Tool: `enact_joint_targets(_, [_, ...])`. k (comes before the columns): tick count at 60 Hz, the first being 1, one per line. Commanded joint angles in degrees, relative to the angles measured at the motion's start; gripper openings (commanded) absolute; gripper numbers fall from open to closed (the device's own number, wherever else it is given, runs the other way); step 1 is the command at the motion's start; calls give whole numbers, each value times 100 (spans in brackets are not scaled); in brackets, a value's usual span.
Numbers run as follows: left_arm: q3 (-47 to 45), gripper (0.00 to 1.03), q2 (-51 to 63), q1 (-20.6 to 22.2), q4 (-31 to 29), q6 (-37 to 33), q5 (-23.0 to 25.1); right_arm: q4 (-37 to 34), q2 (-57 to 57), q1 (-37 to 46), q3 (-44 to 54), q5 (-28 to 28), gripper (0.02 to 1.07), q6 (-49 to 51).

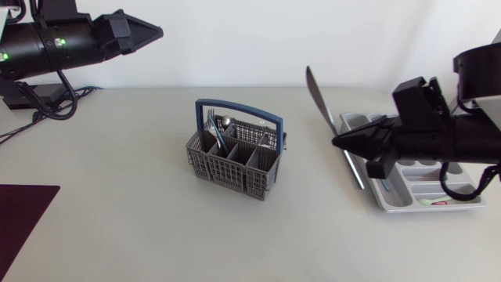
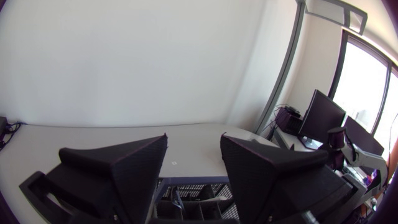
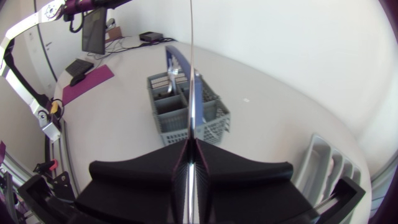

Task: Sort the cutlery from the basket into the organizer compartments.

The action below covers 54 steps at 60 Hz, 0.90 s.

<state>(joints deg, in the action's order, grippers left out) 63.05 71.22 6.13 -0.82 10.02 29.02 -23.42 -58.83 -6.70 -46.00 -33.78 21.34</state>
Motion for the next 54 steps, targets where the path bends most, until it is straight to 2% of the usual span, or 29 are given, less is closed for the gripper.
enact_joint_targets(1, [-310, 60, -47, -42, -138, -457, -80, -84, 12, 635, 73, -138, 8, 414])
enact_joint_targets(8, [-583, 60, -73, -138, -138, -738, -133, -84, -410, 1470, -50, -243, 8, 740])
enact_joint_targets(18, [-785, 60, 15, -191, -138, -1081, -221, 320, -1289, 2393, -313, -155, 8, 951])
enact_joint_targets(31, [-1040, 60, 23, -165, -138, -1424, -432, 980, -2730, 3148, -1087, 416, 8, 1003])
enact_joint_targets(40, [-1233, 60, 23, -121, -85, -1714, -722, 1138, -3847, 3526, -2071, 908, 8, 915])
enact_joint_targets(54, [-1471, 60, 173, -182, 91, -1925, -915, 1331, -5253, 3772, -3328, 1673, 8, 740])
